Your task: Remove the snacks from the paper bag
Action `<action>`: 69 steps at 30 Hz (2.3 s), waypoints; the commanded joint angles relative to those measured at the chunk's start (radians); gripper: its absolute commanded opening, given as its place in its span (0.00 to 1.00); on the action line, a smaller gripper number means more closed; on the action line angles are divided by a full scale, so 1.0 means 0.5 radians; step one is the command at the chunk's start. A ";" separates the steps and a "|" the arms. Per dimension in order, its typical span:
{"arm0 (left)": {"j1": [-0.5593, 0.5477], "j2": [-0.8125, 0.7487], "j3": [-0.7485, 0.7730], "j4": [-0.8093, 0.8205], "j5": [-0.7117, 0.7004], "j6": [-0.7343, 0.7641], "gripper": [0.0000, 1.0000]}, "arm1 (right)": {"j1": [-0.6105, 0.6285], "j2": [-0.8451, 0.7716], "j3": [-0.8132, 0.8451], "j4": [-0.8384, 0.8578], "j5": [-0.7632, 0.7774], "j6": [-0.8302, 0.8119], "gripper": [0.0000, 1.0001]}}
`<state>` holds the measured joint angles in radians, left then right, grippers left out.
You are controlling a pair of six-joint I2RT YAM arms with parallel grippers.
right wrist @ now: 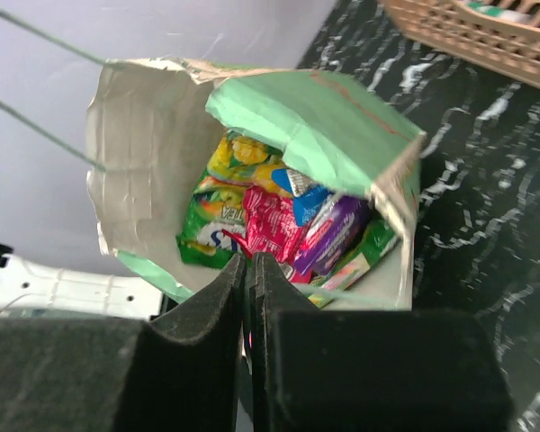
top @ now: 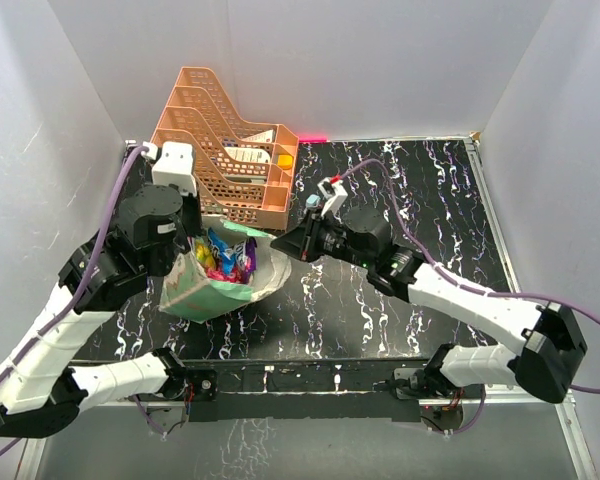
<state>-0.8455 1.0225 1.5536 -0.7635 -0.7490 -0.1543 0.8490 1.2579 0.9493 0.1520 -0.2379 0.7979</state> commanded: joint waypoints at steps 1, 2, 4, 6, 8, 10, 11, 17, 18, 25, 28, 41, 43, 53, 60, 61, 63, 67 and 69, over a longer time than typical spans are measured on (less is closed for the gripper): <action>0.001 -0.170 -0.121 0.299 0.351 -0.181 0.00 | -0.012 -0.205 -0.129 -0.179 0.273 -0.123 0.08; 0.001 -0.195 -0.186 0.325 0.457 -0.222 0.00 | -0.011 -0.234 -0.184 -0.201 0.275 -0.120 0.08; 0.001 -0.247 -0.319 0.405 0.667 -0.284 0.00 | -0.011 -0.285 -0.266 -0.239 0.264 -0.112 0.08; 0.001 -0.272 -0.409 0.472 0.800 -0.333 0.00 | -0.012 -0.336 -0.341 -0.295 0.264 -0.098 0.09; 0.001 -0.273 -0.462 0.509 0.912 -0.373 0.00 | -0.011 -0.383 -0.405 -0.367 0.265 -0.093 0.10; 0.001 -0.269 -0.503 0.548 1.011 -0.408 0.00 | -0.011 -0.426 -0.462 -0.414 0.249 -0.086 0.11; 0.002 -0.263 -0.524 0.568 1.050 -0.444 0.00 | -0.011 -0.452 -0.490 -0.431 0.230 -0.082 0.11; 0.001 -0.204 -0.600 0.618 1.207 -0.546 0.00 | -0.008 -0.512 -0.632 -0.489 0.180 -0.059 0.14; 0.001 -0.194 -0.598 0.611 1.212 -0.552 0.00 | -0.008 -0.524 -0.612 -0.555 0.224 -0.082 0.15; 0.001 -0.236 -0.505 0.475 1.118 -0.542 0.00 | -0.008 -0.597 -0.292 -1.418 1.000 -0.400 0.45; 0.000 -0.256 -0.434 0.380 1.039 -0.525 0.00 | -0.008 -0.576 -0.065 -1.697 1.165 -0.476 0.56; 0.002 -0.468 -0.414 0.045 0.540 -0.588 0.00 | 0.302 0.221 0.398 -0.819 0.376 0.038 0.53; 0.001 -0.517 -0.412 -0.060 0.413 -0.650 0.00 | 0.364 0.393 0.555 -0.971 0.590 0.180 0.53; 0.001 -0.730 -0.387 -0.326 0.061 -0.785 0.00 | 0.517 0.726 0.973 -1.202 0.867 0.285 0.52; 0.001 -0.800 -0.393 -0.331 -0.044 -0.797 0.00 | 0.522 0.616 0.918 -1.277 1.232 0.282 0.52; -0.002 -0.811 -0.408 -0.302 -0.018 -0.798 0.00 | 0.520 0.629 0.922 -1.278 1.244 0.282 0.52; -0.002 -0.819 -0.426 -0.257 0.021 -0.793 0.00 | 0.520 0.680 0.940 -1.256 1.235 0.272 0.52; -0.001 -0.794 -0.436 -0.260 0.026 -0.797 0.00 | 0.520 0.820 1.040 -1.255 1.247 0.207 0.52; -0.002 -0.788 -0.423 -0.259 0.049 -0.797 0.00 | 0.520 0.894 1.105 -1.242 1.220 0.164 0.52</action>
<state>-0.8455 0.6243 1.3312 -0.9443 -0.7151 -0.5476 1.1057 1.6402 1.4246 -0.4946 0.3447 0.9188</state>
